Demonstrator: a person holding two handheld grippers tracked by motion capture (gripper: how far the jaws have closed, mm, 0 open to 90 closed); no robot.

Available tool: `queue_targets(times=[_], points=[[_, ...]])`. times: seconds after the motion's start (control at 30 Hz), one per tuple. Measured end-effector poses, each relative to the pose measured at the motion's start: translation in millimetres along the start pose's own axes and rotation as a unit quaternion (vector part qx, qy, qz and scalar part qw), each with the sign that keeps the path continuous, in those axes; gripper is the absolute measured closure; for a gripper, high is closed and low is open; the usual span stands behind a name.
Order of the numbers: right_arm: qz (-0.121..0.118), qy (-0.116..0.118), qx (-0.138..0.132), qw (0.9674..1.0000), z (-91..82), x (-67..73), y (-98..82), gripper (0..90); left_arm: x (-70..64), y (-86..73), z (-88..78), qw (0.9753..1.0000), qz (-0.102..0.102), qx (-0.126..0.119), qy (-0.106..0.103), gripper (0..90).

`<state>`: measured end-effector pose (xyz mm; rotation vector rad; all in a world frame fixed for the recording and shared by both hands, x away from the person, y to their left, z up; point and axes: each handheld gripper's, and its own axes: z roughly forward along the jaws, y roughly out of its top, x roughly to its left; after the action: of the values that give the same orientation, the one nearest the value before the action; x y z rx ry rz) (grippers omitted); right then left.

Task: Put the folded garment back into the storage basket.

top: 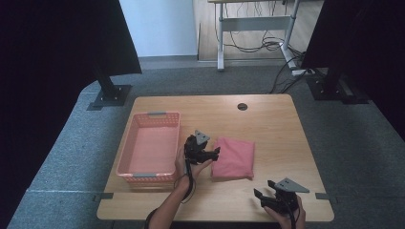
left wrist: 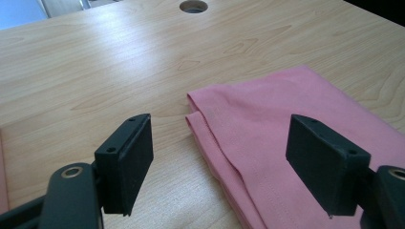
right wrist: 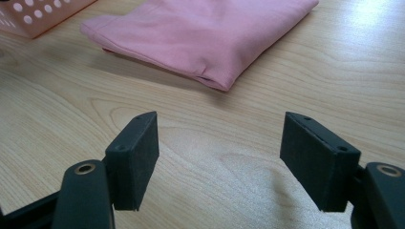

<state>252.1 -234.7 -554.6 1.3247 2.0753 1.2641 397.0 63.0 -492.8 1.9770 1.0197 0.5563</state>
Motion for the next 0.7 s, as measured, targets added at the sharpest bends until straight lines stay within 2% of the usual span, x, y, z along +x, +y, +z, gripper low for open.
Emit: queue_targets(times=[0.7], points=[[-0.001,0.000,0.002,1.0000,0.4,0.4,-0.3,29.5,3.5,-1.2,15.2,0.9999,-0.005,0.015,0.003,23.2]])
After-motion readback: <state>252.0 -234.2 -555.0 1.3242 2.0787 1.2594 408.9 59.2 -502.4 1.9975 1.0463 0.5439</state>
